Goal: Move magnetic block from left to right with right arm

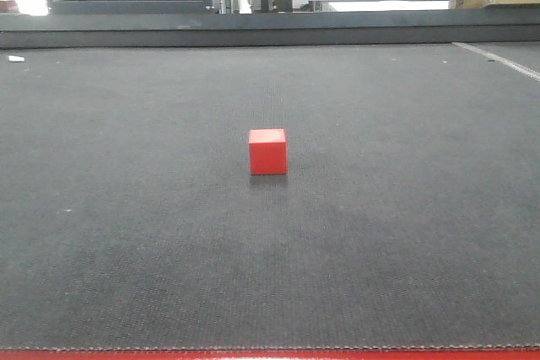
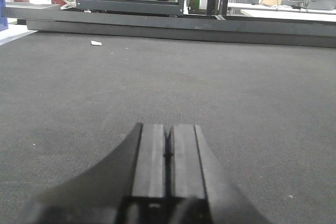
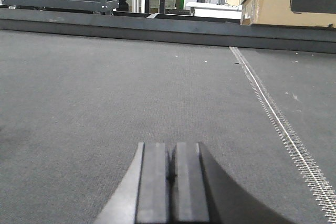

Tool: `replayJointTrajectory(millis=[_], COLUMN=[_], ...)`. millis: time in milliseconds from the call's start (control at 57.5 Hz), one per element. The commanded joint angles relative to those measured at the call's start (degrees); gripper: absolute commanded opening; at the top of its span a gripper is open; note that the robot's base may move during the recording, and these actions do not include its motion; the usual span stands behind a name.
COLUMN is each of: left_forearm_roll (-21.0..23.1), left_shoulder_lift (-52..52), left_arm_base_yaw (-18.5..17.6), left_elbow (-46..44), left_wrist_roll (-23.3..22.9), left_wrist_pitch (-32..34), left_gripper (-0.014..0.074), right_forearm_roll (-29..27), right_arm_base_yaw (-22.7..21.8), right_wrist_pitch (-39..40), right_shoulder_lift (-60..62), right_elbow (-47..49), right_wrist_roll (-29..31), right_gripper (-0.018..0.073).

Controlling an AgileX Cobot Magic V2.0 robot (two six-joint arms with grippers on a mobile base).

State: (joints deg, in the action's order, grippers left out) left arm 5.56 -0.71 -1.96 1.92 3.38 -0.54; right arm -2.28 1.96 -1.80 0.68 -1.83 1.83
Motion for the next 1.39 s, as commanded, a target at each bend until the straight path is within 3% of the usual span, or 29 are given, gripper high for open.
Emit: replayJointTrajectory(millis=[0, 992, 1079, 1236, 1305, 1375], left_forearm_roll=[0.3, 0.3, 0.3, 0.3, 0.3, 0.3], left_shoulder_lift=[-0.8, -0.8, -0.8, -0.8, -0.8, -0.8], left_arm_base_yaw=[-0.2, -0.2, -0.2, -0.2, -0.2, -0.2], left_elbow=[0.4, 0.4, 0.4, 0.4, 0.4, 0.4], left_wrist_roll=[-0.4, -0.4, -0.4, -0.4, -0.4, -0.4], left_wrist_pitch=[5.1, 5.1, 5.1, 5.1, 5.1, 5.1], left_gripper=[-0.0126, -0.0126, -0.0126, -0.0126, -0.0126, -0.0126], right_forearm_roll=[-0.1, -0.2, -1.6, -1.9, -1.9, -1.9], right_arm_base_yaw=[-0.1, -0.1, -0.1, 0.0, 0.1, 0.1], right_wrist_pitch=[4.7, 7.9, 7.9, 0.1, -1.8, -1.6], right_shoulder_lift=[1.2, 1.2, 1.1, -4.2, -9.3, -15.3], right_elbow=[0.0, 0.3, 3.0, 12.2, 16.5, 20.5], right_wrist_roll=[0.2, 0.2, 0.2, 0.2, 0.2, 0.2], right_gripper=[0.0059, 0.0059, 0.0059, 0.0063, 0.0115, 0.0239])
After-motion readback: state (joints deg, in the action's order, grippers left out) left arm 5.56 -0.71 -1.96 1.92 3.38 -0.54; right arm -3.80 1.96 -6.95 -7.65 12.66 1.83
